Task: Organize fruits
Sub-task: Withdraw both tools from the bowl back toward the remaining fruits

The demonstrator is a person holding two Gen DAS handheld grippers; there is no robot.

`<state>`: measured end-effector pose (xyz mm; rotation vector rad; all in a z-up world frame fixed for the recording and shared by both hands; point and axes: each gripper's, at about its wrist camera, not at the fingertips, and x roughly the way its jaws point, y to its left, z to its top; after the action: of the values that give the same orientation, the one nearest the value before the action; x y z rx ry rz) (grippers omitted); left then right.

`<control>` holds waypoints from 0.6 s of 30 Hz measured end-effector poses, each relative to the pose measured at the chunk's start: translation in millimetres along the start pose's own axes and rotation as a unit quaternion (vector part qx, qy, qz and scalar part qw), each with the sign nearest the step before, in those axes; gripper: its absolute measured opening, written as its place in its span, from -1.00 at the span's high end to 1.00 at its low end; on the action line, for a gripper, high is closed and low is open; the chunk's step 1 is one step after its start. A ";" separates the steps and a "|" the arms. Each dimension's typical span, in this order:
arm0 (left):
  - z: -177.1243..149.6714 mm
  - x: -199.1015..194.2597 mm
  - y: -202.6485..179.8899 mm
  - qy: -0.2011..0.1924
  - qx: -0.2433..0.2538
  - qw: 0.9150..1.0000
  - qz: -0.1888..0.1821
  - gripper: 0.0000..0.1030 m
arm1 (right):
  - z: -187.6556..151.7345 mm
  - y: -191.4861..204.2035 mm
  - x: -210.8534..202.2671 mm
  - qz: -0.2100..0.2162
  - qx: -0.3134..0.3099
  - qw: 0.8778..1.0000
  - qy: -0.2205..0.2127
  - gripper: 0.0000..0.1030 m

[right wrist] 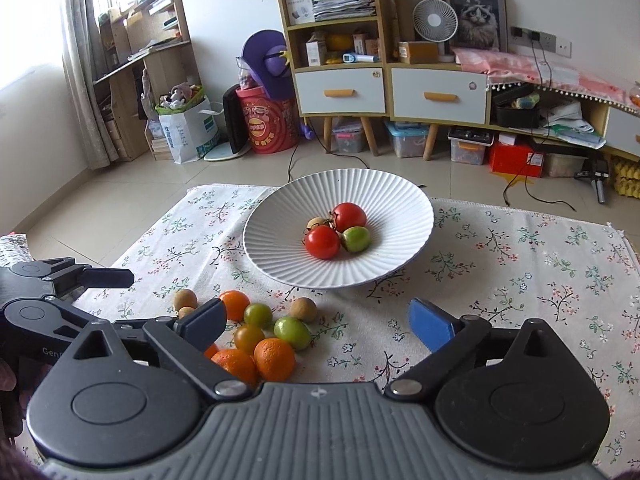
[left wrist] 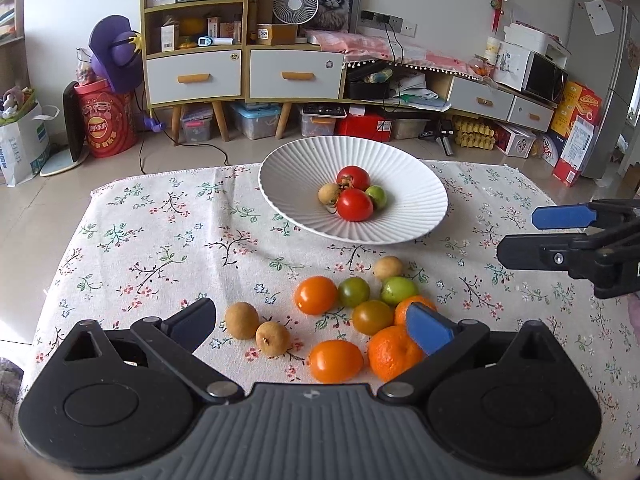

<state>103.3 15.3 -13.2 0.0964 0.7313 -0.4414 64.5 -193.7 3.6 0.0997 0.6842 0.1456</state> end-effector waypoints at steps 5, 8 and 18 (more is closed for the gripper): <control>-8.4 -6.0 8.8 -0.001 -0.003 1.000 0.003 -0.91 | -11.6 3.8 -0.9 0.004 -0.010 1.000 0.005 -0.92; -12.0 -7.7 13.0 -0.001 -0.006 1.000 0.005 -0.91 | -20.9 8.5 -0.3 0.006 -0.017 1.000 0.011 -0.92; -29.3 -3.4 23.4 0.010 0.015 1.000 0.011 -0.91 | -35.1 23.1 7.3 0.018 -0.059 0.998 0.030 -0.92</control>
<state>92.7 44.6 -34.3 0.1371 0.7420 -0.4305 45.4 -168.2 -24.8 -0.0054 0.7328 0.2246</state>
